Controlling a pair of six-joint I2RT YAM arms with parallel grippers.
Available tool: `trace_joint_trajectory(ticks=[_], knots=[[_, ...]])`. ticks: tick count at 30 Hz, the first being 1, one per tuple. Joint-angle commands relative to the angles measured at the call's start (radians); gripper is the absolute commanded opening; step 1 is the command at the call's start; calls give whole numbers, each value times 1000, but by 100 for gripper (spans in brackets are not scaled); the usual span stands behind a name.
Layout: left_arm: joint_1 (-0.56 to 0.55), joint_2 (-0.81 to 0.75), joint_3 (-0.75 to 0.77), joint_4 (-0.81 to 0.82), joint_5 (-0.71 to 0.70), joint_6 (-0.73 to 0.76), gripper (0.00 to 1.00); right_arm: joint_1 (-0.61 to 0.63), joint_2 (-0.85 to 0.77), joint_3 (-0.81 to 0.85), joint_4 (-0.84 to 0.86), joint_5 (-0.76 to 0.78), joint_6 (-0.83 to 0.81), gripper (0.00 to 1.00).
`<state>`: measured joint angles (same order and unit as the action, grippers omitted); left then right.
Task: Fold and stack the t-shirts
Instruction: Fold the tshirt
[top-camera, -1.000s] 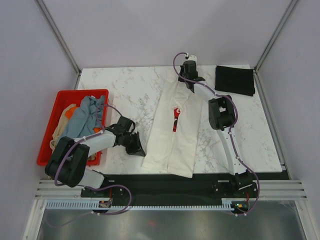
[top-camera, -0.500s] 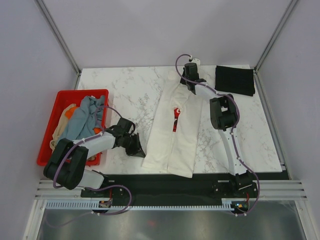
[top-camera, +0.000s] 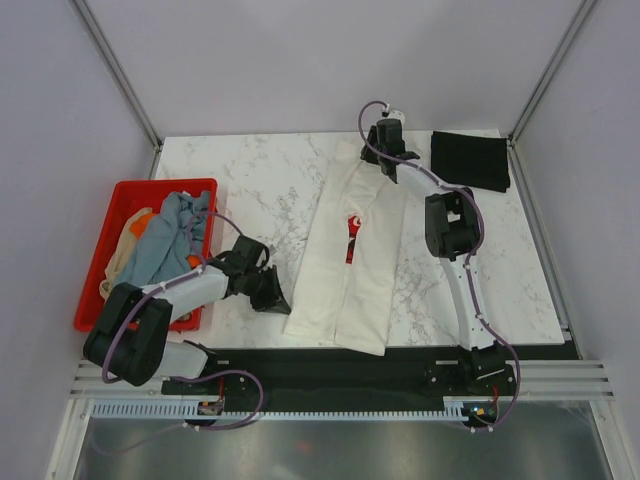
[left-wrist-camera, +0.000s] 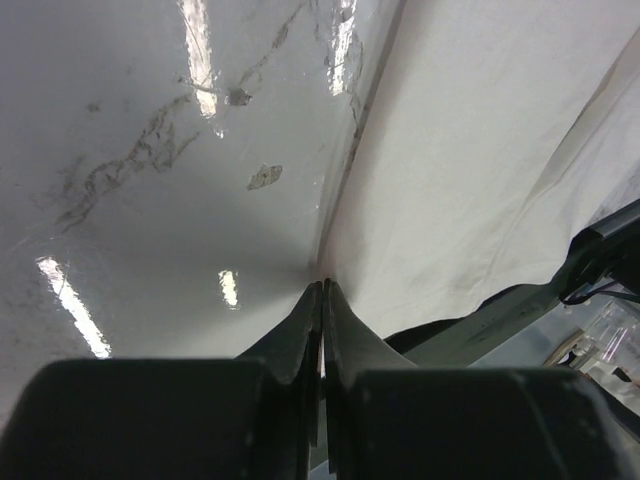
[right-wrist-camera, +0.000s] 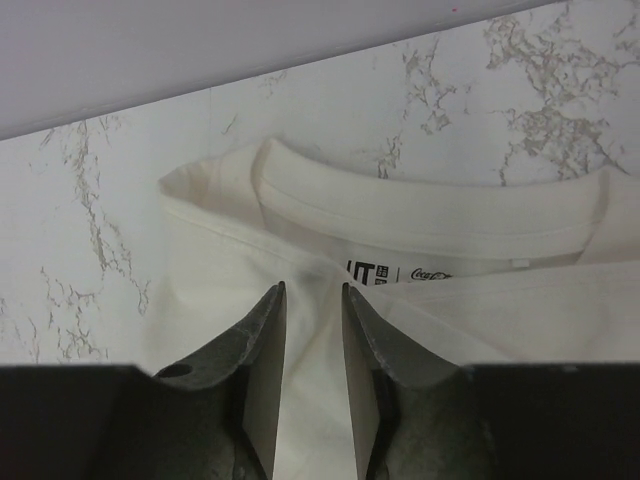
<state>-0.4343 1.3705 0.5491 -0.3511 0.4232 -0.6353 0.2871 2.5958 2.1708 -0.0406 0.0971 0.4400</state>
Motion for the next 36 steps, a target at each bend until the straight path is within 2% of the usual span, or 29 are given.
trace_joint_trajectory(ticks=[1,3,6,11,16,18,22,29,31,36], knots=[[-7,-45,2,1,2,-27,8,-20,-118,38,-47,-60,23,38],[-7,-65,17,-9,-3,-24,19,-19,-153,41,-103,-74,26,44],[-7,-92,32,-19,6,-21,32,-19,-207,0,-133,-76,26,45],[-7,-137,23,-26,15,-12,38,-19,-278,-81,-182,-94,58,45],[-11,-129,5,-26,17,-3,47,-16,-358,-181,-358,-174,115,48],[-15,-122,6,-28,5,-1,48,-12,-419,-238,-460,-156,149,47],[-37,-100,3,-25,-9,-10,49,20,-563,-408,-541,-137,174,45],[-107,-76,-26,-25,-55,-32,48,99,-905,-832,-559,-71,169,53],[-122,-80,-32,-26,-72,-52,47,100,-939,-873,-559,-45,152,54],[-161,-90,-49,-23,-90,-79,30,80,-924,-856,-591,-33,114,54]])
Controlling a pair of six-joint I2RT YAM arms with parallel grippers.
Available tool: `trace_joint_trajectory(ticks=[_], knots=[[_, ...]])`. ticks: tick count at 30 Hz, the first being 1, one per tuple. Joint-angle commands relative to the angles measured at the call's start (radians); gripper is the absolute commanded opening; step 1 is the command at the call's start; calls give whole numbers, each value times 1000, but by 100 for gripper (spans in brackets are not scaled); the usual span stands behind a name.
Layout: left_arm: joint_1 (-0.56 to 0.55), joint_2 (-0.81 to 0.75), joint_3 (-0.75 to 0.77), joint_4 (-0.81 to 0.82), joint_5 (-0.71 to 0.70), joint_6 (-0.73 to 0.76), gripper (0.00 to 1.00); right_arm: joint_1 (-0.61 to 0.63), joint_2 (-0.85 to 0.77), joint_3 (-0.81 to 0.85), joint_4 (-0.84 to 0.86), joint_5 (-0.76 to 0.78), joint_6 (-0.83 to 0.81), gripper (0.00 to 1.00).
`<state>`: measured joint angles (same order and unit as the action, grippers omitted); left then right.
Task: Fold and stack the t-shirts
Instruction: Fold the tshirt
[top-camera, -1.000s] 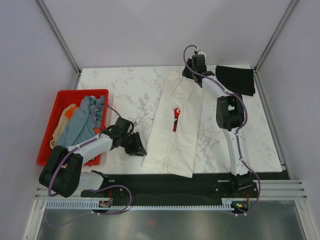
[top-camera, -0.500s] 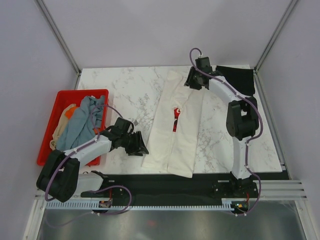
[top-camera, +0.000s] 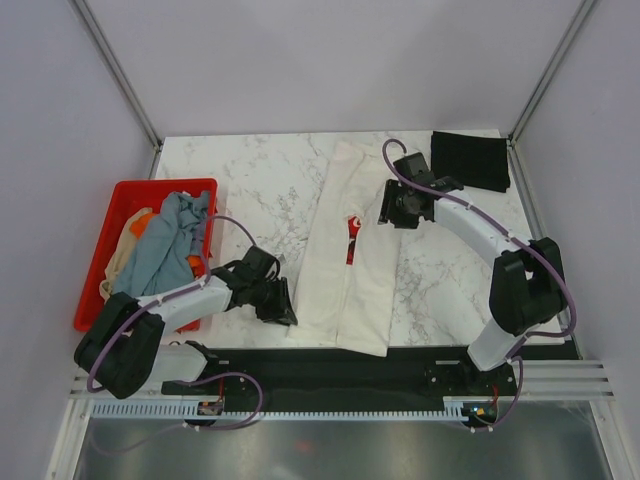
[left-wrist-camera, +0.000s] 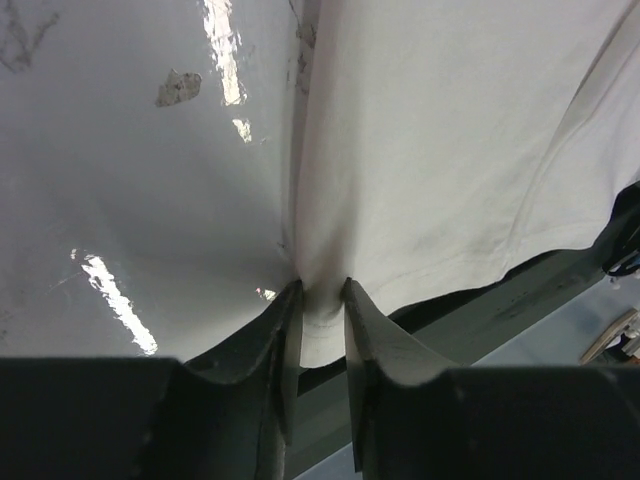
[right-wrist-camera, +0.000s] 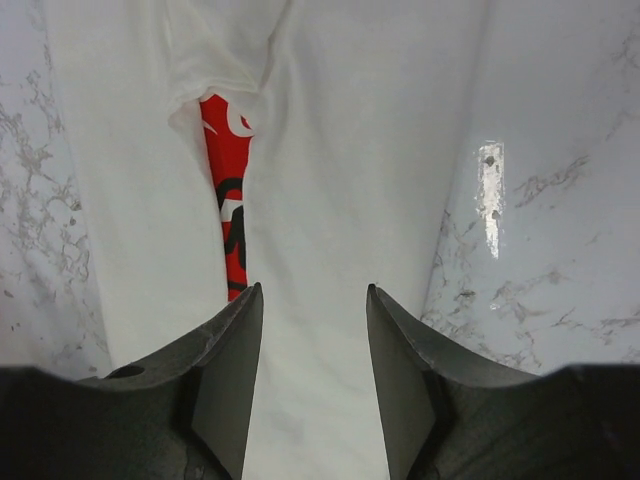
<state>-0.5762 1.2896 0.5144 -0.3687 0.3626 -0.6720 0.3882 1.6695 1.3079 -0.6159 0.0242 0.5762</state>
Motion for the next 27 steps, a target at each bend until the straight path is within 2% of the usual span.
trace_joint_trajectory(ticks=[1,5,8,10,11,14,19,23,27], knots=[[-25,-16,-19,-7,-31,-53,29,-26,10,5,-15,28,-24,54],[-43,-68,-65,-7,-48,-93,11,-48,50,-6,19,11,-65,55],[-57,-113,-96,-9,-50,-127,11,-69,101,33,70,-23,-136,55],[-66,-134,-106,-9,-47,-155,17,-81,134,65,88,-20,-153,55],[-70,-156,-115,-7,-44,-165,28,-86,148,109,108,-18,-153,55],[-71,-196,-96,-12,-48,-181,41,-97,234,228,125,-3,-133,54],[-70,-179,27,-47,-59,-170,45,-100,415,448,151,-21,-65,54],[-56,-132,154,-70,-111,-130,45,-113,498,560,153,60,-7,55],[-27,27,349,-70,-168,-25,43,-124,576,625,166,68,50,52]])
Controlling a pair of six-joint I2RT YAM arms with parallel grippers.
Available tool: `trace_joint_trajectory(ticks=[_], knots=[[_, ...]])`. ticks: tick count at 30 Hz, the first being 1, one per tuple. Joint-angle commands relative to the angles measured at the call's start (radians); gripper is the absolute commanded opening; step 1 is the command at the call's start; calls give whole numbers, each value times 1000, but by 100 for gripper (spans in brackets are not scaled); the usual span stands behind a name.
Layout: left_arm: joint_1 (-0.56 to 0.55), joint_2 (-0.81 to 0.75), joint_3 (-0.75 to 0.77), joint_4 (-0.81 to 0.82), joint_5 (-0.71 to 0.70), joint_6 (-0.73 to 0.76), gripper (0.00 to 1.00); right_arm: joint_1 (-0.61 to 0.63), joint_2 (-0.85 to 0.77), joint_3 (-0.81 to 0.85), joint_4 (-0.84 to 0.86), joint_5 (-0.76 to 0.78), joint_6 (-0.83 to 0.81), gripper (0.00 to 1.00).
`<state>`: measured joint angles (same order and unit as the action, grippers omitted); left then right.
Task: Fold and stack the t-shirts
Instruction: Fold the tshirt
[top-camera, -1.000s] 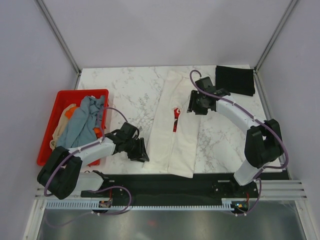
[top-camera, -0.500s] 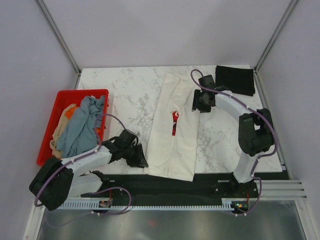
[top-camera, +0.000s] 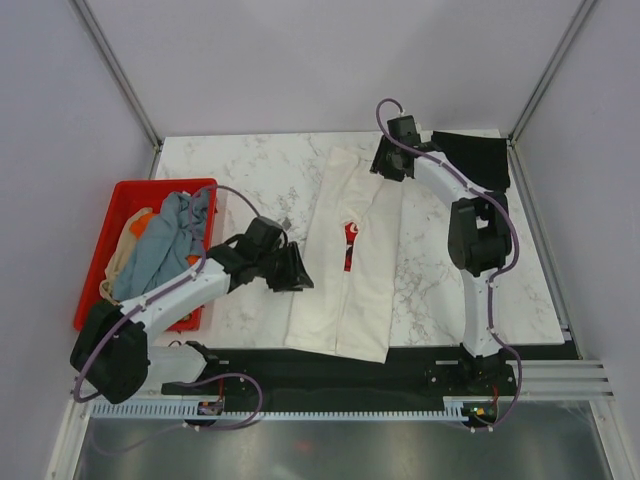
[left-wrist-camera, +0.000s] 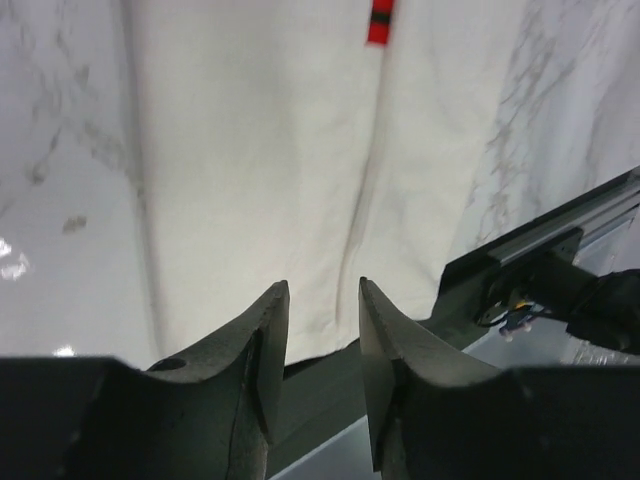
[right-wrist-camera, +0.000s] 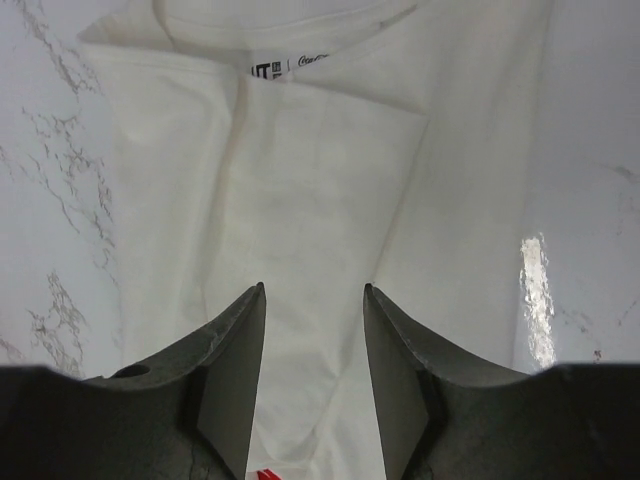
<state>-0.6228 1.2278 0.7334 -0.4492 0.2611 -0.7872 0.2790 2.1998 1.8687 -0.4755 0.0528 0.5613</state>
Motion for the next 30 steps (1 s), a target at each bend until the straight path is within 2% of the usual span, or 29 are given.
trace_joint_trajectory(ticks=[1,5,6,9,13,20,22,26,28,29,30], knots=[[35,131,220,9,-62,109,41,-15,55,78,35,39,81,52],[104,362,467,12,1,169,36,-18,112,101,57,61,114,50],[104,363,501,12,7,174,36,-20,118,98,57,61,117,50],[146,495,624,12,53,193,34,-24,139,93,93,70,138,51],[176,651,727,12,72,223,33,-32,163,87,121,82,155,51],[209,768,801,14,84,249,33,-41,187,86,159,102,158,50],[207,782,802,10,84,247,33,-41,190,87,175,101,158,44],[209,814,798,10,72,244,33,-43,184,87,193,99,150,23],[209,832,791,12,53,246,33,-43,183,87,196,102,143,17],[209,837,790,12,50,246,33,-41,179,89,198,102,141,10],[209,842,781,12,46,244,33,-43,179,89,199,102,140,7]])
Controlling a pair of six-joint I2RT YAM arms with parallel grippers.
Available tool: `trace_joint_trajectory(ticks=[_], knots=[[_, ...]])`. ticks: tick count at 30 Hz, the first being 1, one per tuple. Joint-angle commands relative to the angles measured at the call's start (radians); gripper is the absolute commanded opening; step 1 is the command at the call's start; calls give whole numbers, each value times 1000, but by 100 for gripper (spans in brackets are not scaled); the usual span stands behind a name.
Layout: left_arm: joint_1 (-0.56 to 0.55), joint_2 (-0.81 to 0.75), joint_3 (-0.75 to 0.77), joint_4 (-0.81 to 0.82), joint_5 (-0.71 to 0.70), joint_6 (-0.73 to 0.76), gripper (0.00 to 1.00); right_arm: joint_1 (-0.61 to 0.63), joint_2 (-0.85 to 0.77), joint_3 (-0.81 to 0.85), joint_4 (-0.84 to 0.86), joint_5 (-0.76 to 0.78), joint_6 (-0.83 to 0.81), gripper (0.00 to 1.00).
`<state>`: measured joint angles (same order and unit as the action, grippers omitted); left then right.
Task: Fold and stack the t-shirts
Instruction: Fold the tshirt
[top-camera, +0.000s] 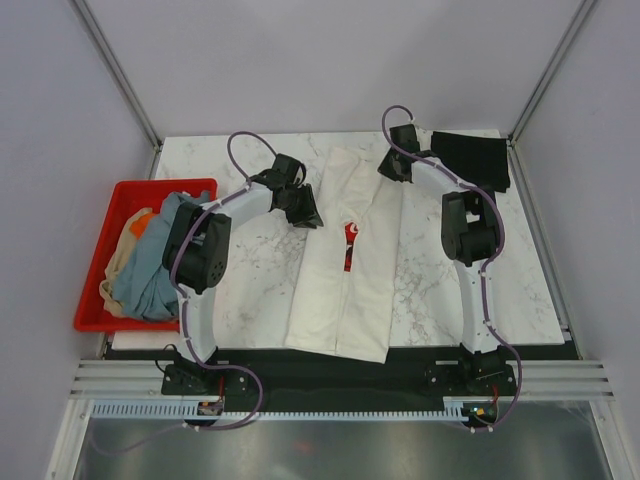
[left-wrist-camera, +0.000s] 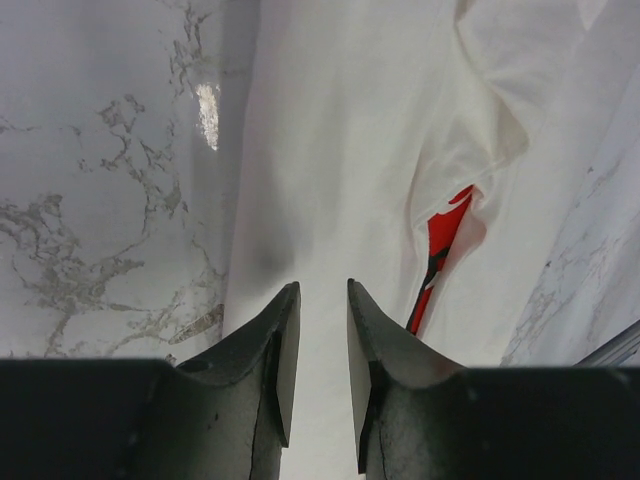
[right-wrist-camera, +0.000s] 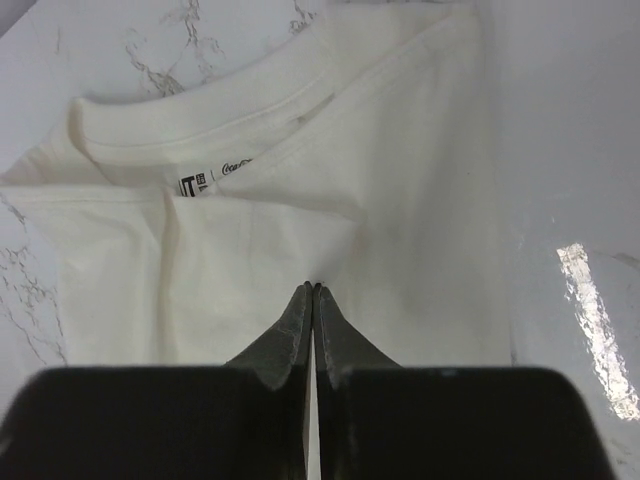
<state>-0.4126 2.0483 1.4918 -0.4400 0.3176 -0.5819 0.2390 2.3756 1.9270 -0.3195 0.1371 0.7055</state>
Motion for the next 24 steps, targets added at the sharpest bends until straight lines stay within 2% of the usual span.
trace_joint_trajectory(ticks=[1,2,24], knots=[[-2,26,19,4,-14,37,33,-3,2,30,43,21,-5,4],[-2,30,13,4,-18,36,33,-3,-4,27,42,18,-6,0],[-2,67,-8,1,-55,36,33,-1,-171,-198,143,56,-3,0]])
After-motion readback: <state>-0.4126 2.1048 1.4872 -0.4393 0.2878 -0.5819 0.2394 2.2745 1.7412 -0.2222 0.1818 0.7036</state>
